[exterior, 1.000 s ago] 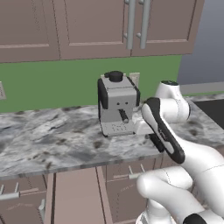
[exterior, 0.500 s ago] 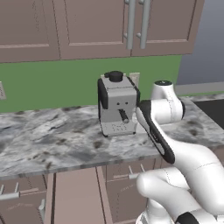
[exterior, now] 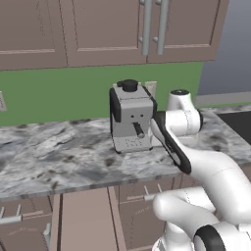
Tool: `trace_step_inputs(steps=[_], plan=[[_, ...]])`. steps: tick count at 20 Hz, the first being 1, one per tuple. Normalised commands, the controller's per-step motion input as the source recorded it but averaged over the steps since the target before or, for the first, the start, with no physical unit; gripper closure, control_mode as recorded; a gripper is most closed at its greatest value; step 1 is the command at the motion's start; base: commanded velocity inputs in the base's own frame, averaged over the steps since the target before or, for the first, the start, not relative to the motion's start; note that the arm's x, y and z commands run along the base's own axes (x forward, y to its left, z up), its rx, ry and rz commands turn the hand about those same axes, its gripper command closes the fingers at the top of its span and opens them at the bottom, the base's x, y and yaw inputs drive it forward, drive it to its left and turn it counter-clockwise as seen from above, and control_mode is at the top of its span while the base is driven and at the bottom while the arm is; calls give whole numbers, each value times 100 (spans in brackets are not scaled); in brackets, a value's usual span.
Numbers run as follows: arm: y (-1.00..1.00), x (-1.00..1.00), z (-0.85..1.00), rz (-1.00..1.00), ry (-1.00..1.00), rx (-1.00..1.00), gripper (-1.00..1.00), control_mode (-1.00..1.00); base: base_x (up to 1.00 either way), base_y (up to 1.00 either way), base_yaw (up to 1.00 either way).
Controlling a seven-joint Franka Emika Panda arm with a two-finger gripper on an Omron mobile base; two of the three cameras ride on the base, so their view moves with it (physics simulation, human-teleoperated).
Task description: Take the pizza cutter from the drawer on the left and place it on the dining counter for cutting.
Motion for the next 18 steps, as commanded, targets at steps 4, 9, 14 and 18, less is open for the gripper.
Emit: trace_step_inputs(steps=[4,9,14,18], plan=[[0,1,-27,2,0,0,100,-100,0,0,0],[0,4,-18,7,0,0,100,-100,0,0,0],[0,6,0,1,0,0,100,100,1,0,0],[0,0,0,0,0,0,100,100,-1,-39,-5]])
